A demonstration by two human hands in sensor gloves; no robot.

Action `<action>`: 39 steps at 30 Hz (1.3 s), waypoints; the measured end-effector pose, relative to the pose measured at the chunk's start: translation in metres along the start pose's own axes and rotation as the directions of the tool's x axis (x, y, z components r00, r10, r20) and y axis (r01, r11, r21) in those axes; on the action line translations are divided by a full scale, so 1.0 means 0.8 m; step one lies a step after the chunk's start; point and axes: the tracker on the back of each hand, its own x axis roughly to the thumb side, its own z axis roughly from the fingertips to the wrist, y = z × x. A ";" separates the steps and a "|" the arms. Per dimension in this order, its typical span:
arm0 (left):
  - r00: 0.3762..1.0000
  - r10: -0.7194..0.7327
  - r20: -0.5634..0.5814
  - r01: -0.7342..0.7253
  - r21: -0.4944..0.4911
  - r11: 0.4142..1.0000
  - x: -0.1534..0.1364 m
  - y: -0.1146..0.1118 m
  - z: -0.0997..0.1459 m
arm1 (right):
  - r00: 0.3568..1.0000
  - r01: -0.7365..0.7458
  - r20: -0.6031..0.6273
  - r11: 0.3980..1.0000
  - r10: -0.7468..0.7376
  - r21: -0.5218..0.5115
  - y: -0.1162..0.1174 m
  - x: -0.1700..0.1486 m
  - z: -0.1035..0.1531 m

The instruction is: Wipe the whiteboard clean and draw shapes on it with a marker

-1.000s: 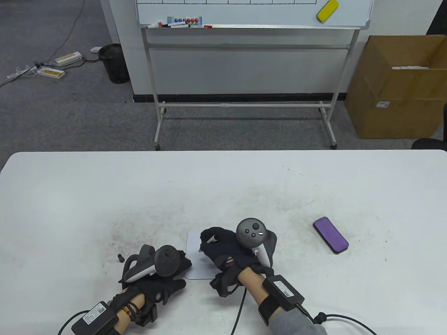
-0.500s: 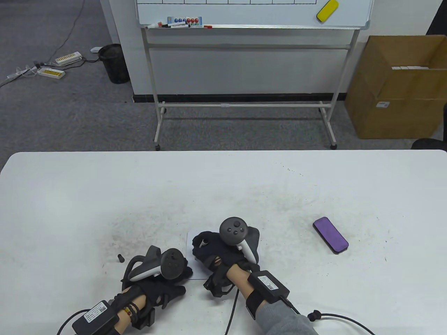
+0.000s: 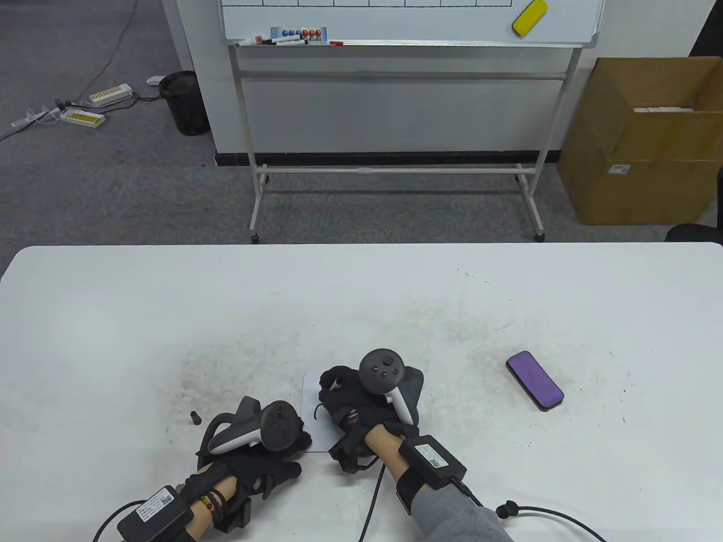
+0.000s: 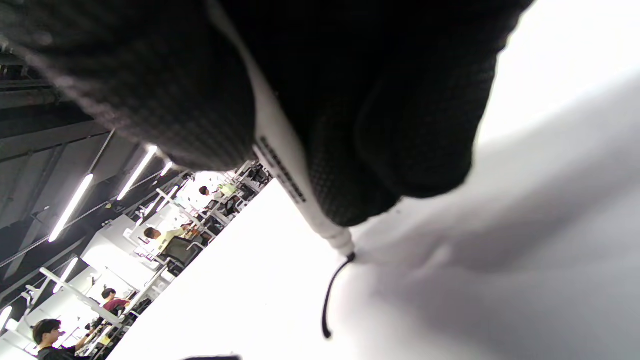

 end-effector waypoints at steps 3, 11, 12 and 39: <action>1.000 0.001 0.000 -0.001 0.001 1.000 0.000 0.000 0.000 | 1.000 -0.011 -0.017 1.000 0.011 -0.015 -0.004 -0.002 0.005; 1.000 0.008 -0.001 -0.008 0.004 1.000 -0.001 0.001 -0.001 | 0.999 -0.023 -0.028 1.000 0.023 -0.004 -0.007 -0.003 0.020; 1.000 0.008 -0.001 -0.008 0.004 1.000 -0.001 0.001 -0.001 | 0.999 -0.020 -0.028 1.000 0.020 0.001 -0.006 -0.003 0.021; 1.000 -0.002 0.002 0.002 0.008 1.000 0.001 0.000 -0.002 | 0.999 0.021 -0.030 0.998 -0.022 -0.052 -0.033 -0.013 0.017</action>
